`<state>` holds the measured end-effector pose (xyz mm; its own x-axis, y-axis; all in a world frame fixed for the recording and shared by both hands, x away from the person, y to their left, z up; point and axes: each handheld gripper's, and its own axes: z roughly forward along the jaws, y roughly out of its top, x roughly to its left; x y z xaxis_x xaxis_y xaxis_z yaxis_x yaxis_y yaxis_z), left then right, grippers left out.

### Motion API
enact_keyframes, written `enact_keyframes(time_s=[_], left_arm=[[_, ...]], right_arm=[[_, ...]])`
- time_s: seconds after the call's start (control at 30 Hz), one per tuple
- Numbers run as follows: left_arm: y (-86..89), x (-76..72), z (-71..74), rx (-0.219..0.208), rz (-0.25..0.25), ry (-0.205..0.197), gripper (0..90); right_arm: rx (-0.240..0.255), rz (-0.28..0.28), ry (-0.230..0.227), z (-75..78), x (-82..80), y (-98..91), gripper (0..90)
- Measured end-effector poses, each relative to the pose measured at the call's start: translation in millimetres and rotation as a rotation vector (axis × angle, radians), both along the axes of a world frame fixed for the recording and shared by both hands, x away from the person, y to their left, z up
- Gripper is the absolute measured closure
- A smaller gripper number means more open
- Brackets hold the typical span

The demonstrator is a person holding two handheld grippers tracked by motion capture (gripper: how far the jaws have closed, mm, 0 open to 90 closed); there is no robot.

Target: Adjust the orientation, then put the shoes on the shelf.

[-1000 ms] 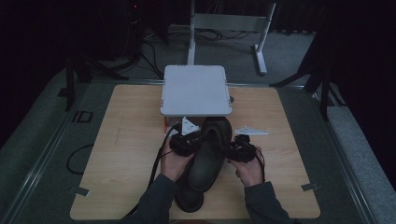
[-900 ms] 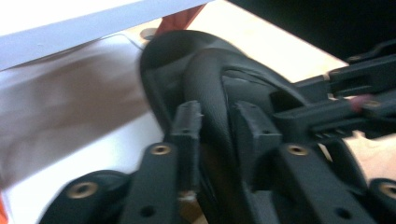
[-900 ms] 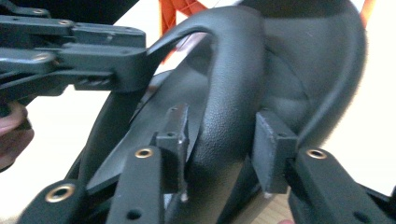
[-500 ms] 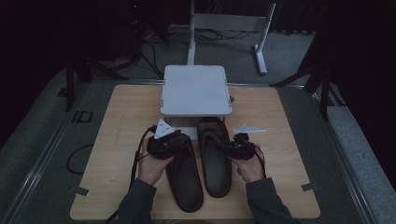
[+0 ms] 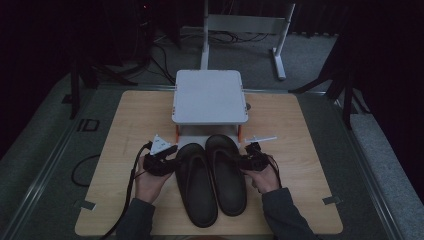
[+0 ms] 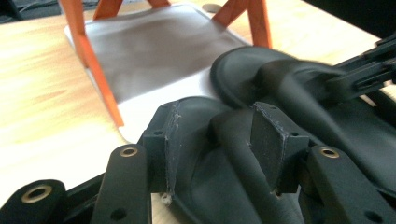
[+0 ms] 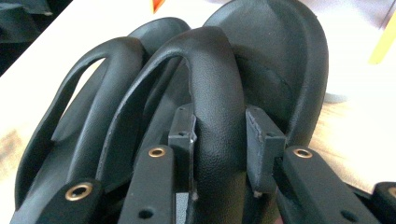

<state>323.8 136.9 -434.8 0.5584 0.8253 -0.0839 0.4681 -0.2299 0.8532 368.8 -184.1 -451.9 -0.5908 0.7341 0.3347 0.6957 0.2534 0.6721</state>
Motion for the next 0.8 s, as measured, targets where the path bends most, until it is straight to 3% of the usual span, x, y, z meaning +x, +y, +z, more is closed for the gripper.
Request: enact_keyframes(time_s=[0.13,0.53,0.57,0.63,0.8], left_arm=[[6.3,2.4,-4.1,0.019,0.02,0.004,52.4],[24.2,5.8,-6.0,0.007,0.074,0.007,51.7],[25.8,5.9,-6.1,0.01,0.078,0.005,51.6],[27.4,5.7,-6.1,0.008,0.086,0.005,51.6],[30.6,5.8,-5.5,0.01,0.092,0.003,51.5]], right_arm=[[0.004,0.0,0.009,-2.5,-1.3,-1.1,66.9],[-0.042,-0.001,0.021,-10.1,-2.8,-2.6,63.3],[-0.053,0.002,0.015,-10.9,-3.5,-1.3,57.0],[-0.071,-0.01,-0.001,-8.8,-5.5,-0.1,53.2],[-0.083,-0.043,-0.06,0.5,-10.8,-2.1,49.4]])
